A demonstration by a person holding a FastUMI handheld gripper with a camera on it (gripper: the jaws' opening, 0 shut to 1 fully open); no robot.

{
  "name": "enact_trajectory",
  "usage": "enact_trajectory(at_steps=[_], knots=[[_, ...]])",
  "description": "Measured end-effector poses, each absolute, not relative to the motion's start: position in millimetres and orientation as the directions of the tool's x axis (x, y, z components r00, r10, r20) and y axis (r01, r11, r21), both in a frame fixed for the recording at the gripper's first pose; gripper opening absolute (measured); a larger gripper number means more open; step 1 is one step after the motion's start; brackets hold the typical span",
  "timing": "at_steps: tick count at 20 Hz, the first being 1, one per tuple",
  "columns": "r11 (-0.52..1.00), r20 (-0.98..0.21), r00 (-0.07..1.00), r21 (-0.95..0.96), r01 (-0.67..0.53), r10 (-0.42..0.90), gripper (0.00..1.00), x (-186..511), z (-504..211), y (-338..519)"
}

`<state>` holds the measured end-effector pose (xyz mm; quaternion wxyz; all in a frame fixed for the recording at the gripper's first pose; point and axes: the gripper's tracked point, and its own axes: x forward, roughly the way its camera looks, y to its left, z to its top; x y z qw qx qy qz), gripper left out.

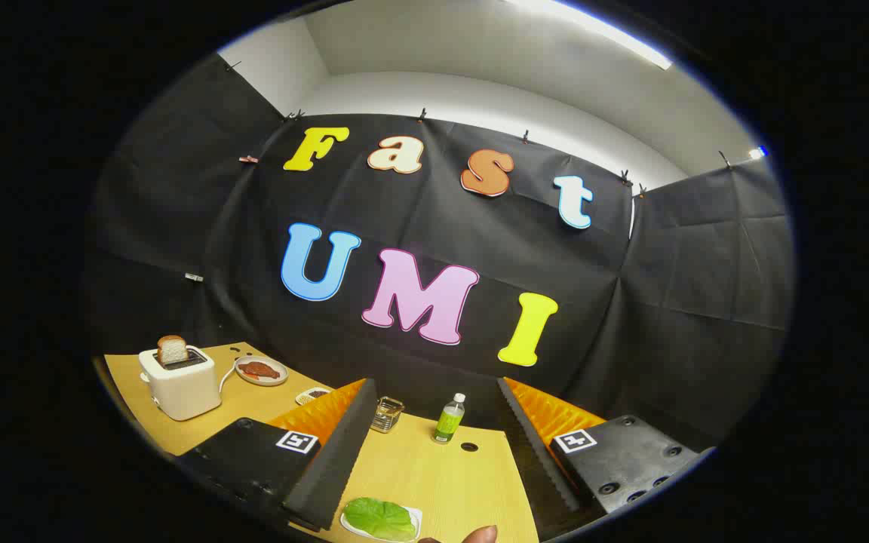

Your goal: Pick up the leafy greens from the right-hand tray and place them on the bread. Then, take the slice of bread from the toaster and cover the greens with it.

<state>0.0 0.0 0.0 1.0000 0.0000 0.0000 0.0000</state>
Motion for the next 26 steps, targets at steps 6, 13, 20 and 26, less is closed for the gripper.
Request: enact_trajectory(at_steps=[6, 13, 20, 26], knots=[[1.0, -0.006, 1.0, 0.019, 0.002, -0.002, 0.97, -3, -3, -4], [1.0, -0.016, 1.0, 0.017, -0.001, 0.001, 0.97, -9, -8, -5], [1.0, -0.017, 1.0, 0.018, 0.009, -0.008, 0.97, -10, -8, -10], [1.0, -0.023, 1.0, 0.01, -0.004, 0.005, 0.97, -10, -13, -8]])
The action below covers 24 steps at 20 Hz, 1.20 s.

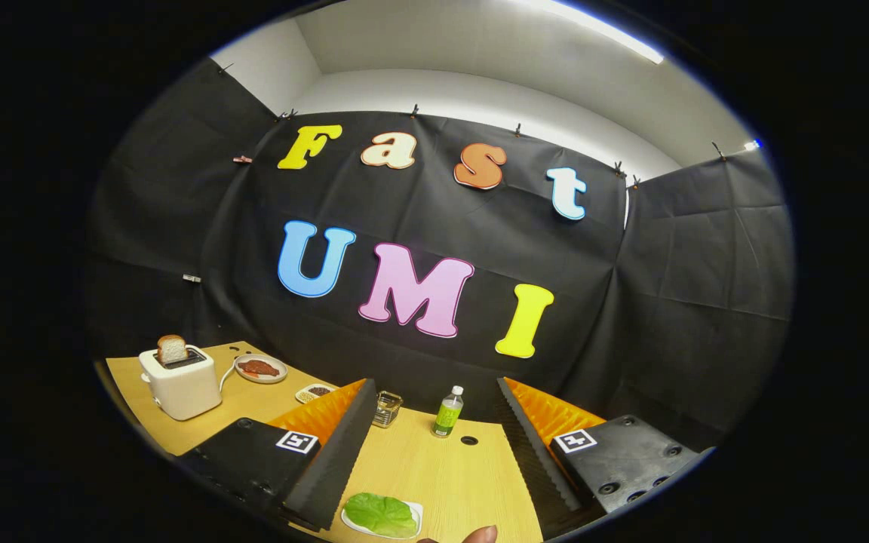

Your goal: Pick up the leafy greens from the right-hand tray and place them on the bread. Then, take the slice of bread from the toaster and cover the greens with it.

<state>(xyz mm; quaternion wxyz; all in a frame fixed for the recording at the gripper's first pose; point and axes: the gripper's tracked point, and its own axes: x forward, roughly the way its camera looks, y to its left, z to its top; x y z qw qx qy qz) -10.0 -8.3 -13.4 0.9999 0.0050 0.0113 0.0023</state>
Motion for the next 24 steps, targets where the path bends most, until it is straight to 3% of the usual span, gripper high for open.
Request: enact_trajectory(at_steps=[4, 13, 24], knots=[[0.992, -0.071, 0.989, 0.022, -0.126, 0.127, 0.97, -8, -32, 11], [0.943, -0.344, 0.879, 0.102, -0.316, 0.331, 0.97, 3, -152, 25], [0.847, -0.645, 0.595, 0.163, -0.506, 0.48, 0.93, -9, -321, 71]])
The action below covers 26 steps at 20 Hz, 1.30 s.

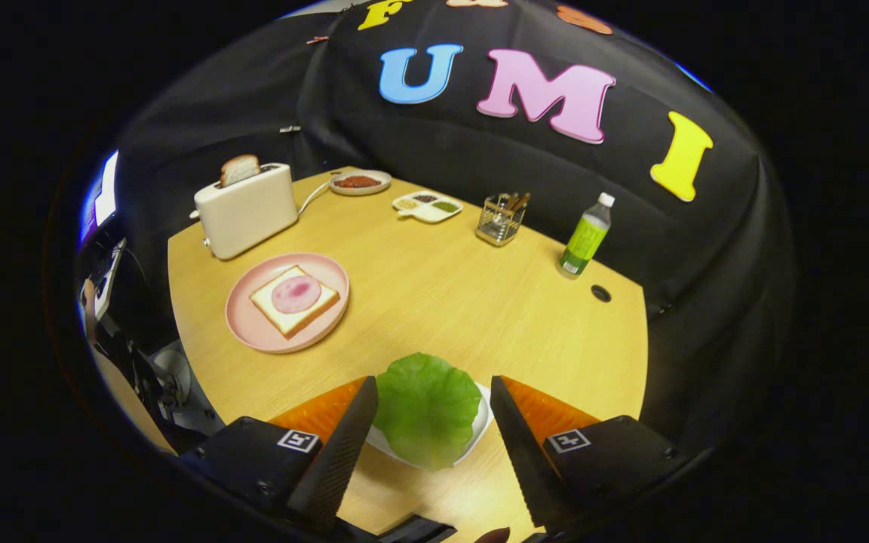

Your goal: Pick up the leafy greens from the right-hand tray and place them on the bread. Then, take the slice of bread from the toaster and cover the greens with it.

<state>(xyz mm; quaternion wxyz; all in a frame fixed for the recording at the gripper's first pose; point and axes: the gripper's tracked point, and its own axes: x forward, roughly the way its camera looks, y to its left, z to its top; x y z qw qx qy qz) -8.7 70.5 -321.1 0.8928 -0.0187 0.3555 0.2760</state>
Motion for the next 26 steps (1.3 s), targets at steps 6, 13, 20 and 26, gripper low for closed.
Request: enact_trajectory(at_steps=[6, 13, 20, 26], knots=[[0.817, -0.767, 0.42, 0.226, -0.53, 0.485, 0.75, -15, -399, 86], [0.816, -0.815, 0.326, 0.279, -0.506, 0.48, 0.63, -15, -430, 89], [0.854, -0.822, 0.378, 0.229, -0.467, 0.427, 0.12, -12, -422, 86], [0.887, -0.705, 0.566, 0.203, -0.414, 0.426, 0.11, -3, -338, 81]])
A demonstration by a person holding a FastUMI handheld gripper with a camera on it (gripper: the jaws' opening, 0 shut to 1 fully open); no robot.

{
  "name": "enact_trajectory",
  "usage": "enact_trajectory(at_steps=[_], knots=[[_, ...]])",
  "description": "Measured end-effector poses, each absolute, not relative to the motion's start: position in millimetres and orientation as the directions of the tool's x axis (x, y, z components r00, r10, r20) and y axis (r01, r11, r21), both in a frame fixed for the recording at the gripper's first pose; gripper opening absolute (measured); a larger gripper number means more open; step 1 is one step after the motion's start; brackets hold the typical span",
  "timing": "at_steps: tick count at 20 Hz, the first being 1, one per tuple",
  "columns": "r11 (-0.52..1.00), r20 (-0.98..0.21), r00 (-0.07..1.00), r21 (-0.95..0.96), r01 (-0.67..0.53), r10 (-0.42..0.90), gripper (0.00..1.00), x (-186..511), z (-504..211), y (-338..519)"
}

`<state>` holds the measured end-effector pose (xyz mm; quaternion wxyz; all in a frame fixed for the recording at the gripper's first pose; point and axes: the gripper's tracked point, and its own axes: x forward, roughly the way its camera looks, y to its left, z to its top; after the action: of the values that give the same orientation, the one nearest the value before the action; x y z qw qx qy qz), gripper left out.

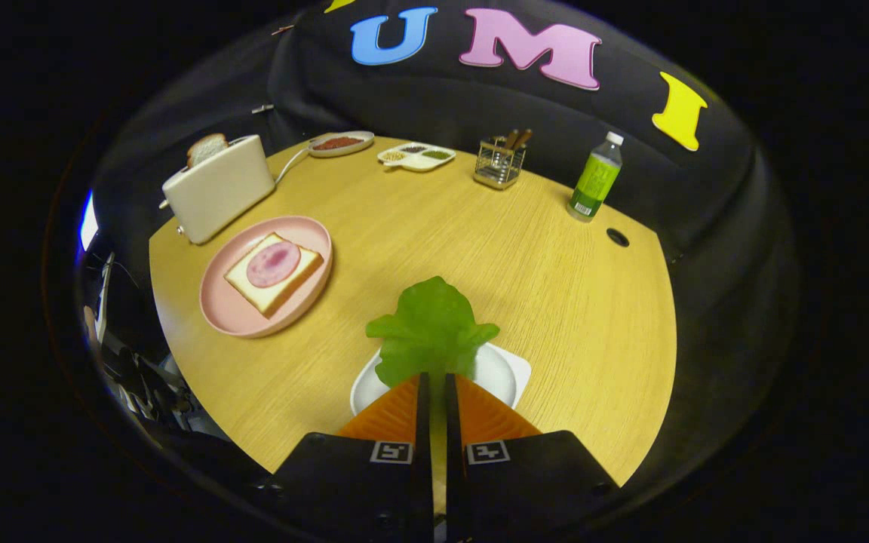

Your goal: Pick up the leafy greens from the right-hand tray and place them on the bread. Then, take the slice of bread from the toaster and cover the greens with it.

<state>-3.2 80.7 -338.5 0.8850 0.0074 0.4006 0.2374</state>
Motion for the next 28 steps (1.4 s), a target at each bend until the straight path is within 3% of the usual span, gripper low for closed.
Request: enact_trajectory(at_steps=[6, 13, 28], knots=[[0.89, -0.581, 0.684, 0.191, -0.414, 0.442, 0.11, -2, -249, 109], [0.851, -0.495, 0.701, 0.192, -0.49, 0.514, 0.11, 6, -184, 185], [0.829, -0.66, 0.55, 0.212, -0.517, 0.512, 0.11, 3, -254, 302]])
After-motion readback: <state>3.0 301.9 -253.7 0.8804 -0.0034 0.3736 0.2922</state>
